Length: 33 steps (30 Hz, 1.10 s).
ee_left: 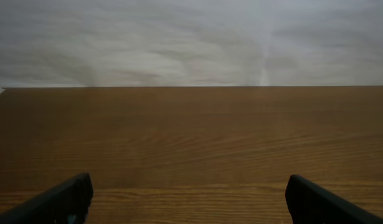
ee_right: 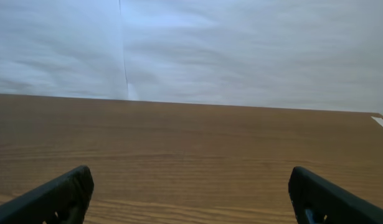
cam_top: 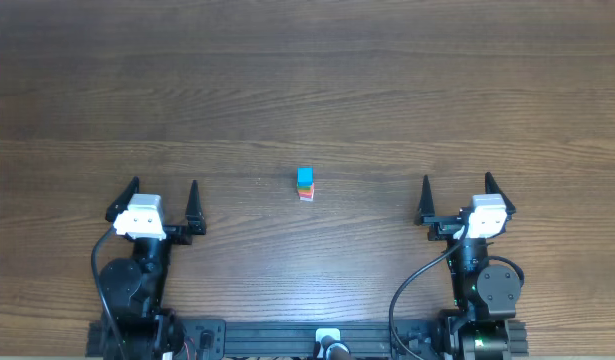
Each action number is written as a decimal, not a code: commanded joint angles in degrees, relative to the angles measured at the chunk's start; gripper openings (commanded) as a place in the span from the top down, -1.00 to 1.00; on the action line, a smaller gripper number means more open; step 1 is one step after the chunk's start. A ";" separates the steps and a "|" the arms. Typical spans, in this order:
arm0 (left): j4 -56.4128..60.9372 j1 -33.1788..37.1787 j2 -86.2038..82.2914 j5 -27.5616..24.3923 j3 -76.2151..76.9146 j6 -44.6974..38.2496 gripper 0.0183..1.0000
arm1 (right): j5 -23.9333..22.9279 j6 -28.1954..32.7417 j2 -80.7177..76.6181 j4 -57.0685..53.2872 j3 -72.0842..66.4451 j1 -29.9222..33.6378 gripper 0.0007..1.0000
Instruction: Stack Cubes
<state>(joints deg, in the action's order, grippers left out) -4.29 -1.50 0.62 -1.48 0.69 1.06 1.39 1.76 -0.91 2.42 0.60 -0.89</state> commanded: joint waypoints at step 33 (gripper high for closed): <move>-0.04 -0.26 -0.24 0.46 -0.31 -0.83 -1.00 | 0.68 0.46 0.59 -6.54 -0.31 -0.28 -0.99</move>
<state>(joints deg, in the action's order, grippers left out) -4.29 -1.50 0.62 -1.48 0.69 1.06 1.43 1.98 -0.91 -4.08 0.60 -0.89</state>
